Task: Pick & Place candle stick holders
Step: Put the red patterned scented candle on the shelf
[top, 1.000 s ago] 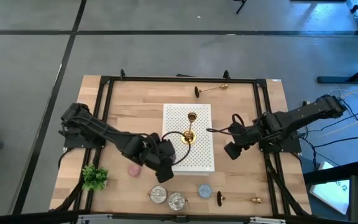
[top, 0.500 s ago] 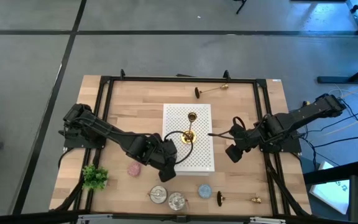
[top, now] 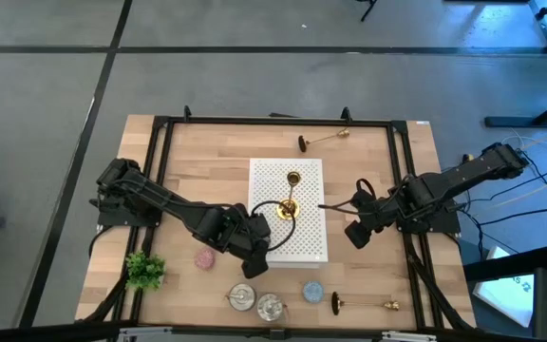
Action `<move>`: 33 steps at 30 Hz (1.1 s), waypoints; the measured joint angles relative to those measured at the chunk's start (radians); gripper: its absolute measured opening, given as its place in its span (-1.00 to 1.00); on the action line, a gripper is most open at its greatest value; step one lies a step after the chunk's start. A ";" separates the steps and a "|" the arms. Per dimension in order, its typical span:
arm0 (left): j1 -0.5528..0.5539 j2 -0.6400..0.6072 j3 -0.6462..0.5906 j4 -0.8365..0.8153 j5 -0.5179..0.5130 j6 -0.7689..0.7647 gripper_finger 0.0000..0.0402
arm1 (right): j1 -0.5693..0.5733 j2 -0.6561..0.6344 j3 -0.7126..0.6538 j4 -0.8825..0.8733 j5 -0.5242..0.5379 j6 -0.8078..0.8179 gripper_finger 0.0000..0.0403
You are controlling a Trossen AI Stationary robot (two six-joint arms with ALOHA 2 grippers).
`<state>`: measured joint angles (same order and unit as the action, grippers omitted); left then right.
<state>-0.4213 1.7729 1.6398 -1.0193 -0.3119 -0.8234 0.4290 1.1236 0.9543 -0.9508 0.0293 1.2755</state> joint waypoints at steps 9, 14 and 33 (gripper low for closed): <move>-0.010 -0.001 0.036 0.017 -0.010 0.016 0.55 | 0.000 0.000 0.000 -0.001 0.000 0.000 0.04; -0.006 0.002 0.036 0.023 -0.013 0.023 0.55 | 0.000 0.000 0.000 -0.002 0.001 0.000 0.04; 0.033 0.014 0.037 0.081 0.034 0.053 0.63 | 0.000 0.000 0.000 -0.002 0.005 -0.005 0.04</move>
<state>-0.3885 1.7874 1.6764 -0.9382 -0.2779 -0.7708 0.4290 1.1236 0.9539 -0.9527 0.0346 1.2709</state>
